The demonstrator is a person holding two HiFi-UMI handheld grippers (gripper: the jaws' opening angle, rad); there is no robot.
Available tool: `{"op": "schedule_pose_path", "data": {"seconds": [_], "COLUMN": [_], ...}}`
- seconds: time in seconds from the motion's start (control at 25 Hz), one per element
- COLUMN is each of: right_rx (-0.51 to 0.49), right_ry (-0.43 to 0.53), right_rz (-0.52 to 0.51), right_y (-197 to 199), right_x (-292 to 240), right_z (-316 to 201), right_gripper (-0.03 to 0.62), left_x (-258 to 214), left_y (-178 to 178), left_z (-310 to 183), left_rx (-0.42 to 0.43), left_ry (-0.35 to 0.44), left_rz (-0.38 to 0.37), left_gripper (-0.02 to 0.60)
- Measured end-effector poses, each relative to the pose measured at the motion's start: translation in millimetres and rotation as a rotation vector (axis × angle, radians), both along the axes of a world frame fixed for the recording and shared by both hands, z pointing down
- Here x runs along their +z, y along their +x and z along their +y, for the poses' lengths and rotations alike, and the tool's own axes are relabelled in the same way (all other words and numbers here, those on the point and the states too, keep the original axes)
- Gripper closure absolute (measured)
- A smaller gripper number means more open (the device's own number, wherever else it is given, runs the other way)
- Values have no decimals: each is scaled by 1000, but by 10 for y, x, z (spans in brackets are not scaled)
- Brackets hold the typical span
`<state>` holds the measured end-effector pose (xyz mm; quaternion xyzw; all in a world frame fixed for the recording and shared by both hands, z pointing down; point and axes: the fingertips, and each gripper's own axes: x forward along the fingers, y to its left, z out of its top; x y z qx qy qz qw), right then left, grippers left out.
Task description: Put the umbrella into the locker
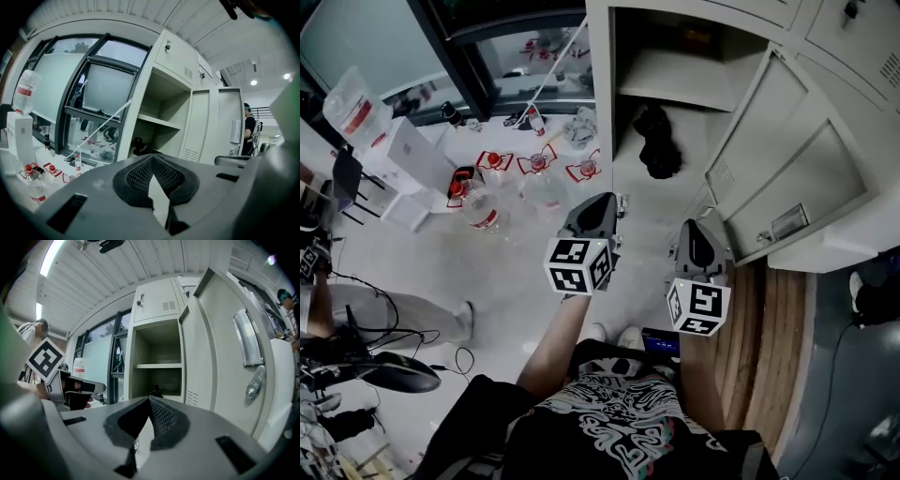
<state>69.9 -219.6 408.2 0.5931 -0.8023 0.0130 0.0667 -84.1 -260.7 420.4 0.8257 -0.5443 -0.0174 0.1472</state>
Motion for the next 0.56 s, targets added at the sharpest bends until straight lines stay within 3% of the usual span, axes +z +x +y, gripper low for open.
{"op": "schedule_pose_path", "data": {"seconds": [0.56], "right_rx": [-24], "right_ry": [-7], "right_rz": [1], "right_y": [41], "right_x": [39], "right_z": [-92], "right_gripper": [594], "left_x": [53], "left_y": [38], "left_z": [-105], "left_rx": [-30], "left_ry": [-9], "left_rz": [11], "left_gripper": [568]}}
